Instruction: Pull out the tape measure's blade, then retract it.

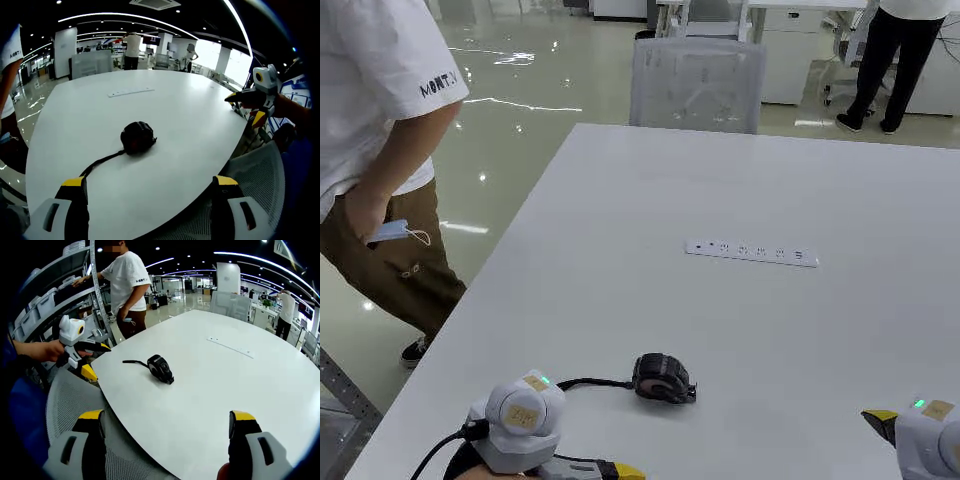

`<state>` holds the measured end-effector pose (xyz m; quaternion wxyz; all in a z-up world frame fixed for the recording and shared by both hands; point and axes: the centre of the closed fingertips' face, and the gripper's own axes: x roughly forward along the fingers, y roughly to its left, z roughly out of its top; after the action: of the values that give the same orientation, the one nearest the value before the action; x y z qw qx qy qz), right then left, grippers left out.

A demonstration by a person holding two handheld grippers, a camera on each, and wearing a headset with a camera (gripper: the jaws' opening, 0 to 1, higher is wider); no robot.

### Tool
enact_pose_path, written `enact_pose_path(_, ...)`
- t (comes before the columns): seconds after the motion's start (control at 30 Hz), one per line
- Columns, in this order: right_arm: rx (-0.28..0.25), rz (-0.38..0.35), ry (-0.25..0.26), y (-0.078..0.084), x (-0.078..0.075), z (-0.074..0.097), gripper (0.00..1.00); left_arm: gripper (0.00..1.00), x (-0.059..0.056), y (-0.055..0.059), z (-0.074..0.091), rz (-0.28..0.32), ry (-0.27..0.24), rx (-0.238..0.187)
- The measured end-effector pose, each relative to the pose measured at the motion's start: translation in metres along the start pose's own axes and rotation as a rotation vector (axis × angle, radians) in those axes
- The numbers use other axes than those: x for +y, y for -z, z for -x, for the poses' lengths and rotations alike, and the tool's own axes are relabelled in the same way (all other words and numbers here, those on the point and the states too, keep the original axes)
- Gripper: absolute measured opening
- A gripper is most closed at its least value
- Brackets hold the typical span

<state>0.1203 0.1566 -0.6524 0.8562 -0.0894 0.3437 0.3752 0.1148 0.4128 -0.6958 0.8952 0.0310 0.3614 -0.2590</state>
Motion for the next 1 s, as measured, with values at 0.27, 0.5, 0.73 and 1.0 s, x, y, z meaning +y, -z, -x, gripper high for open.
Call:
enact_pose_path(0.27,-0.005,-0.026,0.025,0.001,0.002,0.025,1.0,1.0,0.009,-0.003,0.026,-0.018,-0.019,-0.017)
enact_pose_path(0.5,-0.01,-0.015,0.038,0.002,0.006,0.044,1.0,1.0,0.007,0.0,0.041,-0.053,-0.021,-0.009)
enact_pose_path(0.73,-0.025,-0.015,0.055,0.001,0.003,0.061,1.0,1.0,0.008,0.001,0.056,-0.053,-0.031,-0.019)
enact_pose_path(1.0,-0.008,-0.006,0.068,0.007,-0.003,0.077,1.0,1.0,0.015,-0.008,0.067,-0.048,-0.054,-0.04)
